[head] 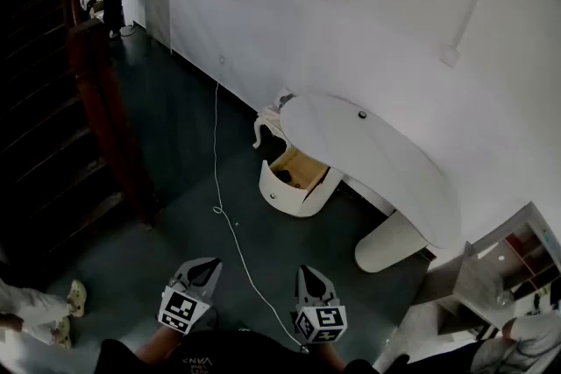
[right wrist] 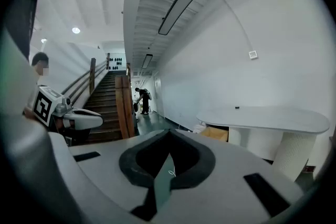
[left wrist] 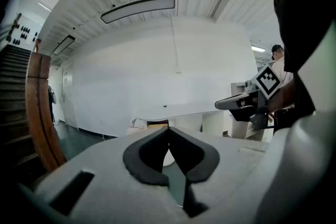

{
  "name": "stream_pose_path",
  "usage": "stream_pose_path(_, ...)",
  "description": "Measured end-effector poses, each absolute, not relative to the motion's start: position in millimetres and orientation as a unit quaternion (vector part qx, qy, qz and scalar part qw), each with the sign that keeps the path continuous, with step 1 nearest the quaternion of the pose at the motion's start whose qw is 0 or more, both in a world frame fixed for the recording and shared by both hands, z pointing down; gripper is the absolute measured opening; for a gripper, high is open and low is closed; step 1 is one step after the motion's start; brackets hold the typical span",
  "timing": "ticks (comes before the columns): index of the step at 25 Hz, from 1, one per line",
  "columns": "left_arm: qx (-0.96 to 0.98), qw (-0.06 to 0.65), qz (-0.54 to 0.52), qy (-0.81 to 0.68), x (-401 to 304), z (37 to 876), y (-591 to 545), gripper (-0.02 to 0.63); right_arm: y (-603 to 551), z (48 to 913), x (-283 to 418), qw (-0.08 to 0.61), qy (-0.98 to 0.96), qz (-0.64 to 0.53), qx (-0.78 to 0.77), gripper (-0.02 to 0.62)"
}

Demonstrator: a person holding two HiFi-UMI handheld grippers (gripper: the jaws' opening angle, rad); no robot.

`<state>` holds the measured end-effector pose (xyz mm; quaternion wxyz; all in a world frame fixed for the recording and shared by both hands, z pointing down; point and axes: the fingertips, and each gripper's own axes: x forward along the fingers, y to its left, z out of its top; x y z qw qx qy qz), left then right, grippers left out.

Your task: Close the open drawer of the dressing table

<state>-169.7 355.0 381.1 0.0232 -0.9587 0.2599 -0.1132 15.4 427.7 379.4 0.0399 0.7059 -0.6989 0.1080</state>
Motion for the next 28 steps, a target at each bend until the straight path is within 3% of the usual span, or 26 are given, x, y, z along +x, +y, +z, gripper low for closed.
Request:
stream_pose_path(14,-0.955,-0.006,-0.112,0.274,-152.7,388.6,348.0,0.02,408.1,384.9,33.1,0.006,-0.709,0.122,0.695,0.006)
stream_pose_path(18,-0.96,0.002,-0.105,0.259,-142.7,393.4,331.2,0.021,391.9,389.0,38.2,0.004,-0.703,0.125,0.7,0.033)
stream_pose_path(21,-0.964,0.012,-0.099,0.248,-135.8,398.1,312.7,0.021,375.7,391.1,43.0,0.004,-0.697,0.125,0.706,0.107)
stream_pose_path(25,-0.965,0.0,-0.102,0.242,-126.4,402.1,278.7,0.027,348.3,396.6,50.3,0.003,-0.687,0.134,0.714,0.15)
stream_pose_path(28,-0.966,-0.009,-0.107,0.233,-120.5,404.0,247.5,0.11,323.6,400.1,55.9,0.007,-0.677,0.14,0.722,0.166)
